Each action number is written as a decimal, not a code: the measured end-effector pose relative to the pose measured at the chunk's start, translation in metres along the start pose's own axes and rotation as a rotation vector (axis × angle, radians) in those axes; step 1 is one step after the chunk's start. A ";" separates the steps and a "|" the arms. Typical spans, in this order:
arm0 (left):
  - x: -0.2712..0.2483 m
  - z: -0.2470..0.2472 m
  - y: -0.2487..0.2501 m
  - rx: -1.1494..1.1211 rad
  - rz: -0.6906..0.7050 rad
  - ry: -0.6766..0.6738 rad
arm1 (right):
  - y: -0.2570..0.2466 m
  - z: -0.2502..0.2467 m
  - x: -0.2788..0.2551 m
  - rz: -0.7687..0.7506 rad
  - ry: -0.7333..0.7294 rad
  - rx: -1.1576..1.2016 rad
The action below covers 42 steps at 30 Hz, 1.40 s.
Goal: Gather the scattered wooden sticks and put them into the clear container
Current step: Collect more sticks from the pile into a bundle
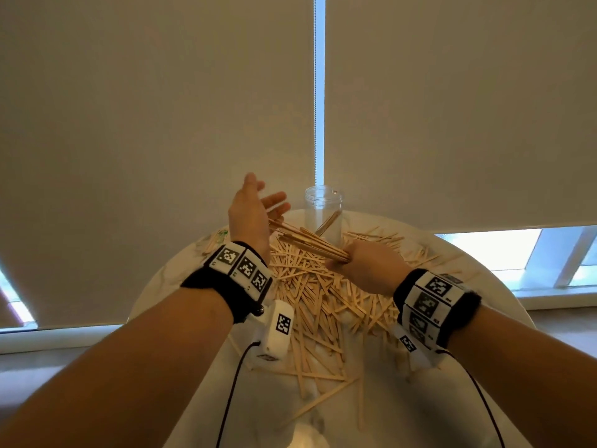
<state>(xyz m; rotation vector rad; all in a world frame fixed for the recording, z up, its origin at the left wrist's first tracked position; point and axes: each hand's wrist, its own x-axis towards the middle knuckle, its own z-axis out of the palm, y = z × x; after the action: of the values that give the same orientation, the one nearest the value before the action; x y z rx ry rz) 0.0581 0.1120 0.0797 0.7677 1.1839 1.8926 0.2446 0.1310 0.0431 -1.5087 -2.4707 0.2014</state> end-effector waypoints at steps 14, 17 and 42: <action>-0.007 0.012 -0.017 0.594 -0.188 -0.306 | -0.010 0.007 0.008 -0.033 0.050 0.002; -0.007 0.007 -0.028 0.726 -0.146 -0.392 | -0.012 0.006 0.015 -0.033 0.052 -0.070; -0.009 -0.001 -0.030 0.586 -0.070 -0.458 | 0.003 -0.003 0.015 -0.044 0.209 -0.157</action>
<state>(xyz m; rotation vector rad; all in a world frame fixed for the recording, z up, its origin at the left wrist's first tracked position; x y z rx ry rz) 0.0699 0.1123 0.0511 1.3647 1.4413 1.2086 0.2416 0.1460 0.0472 -1.4495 -2.3958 -0.1543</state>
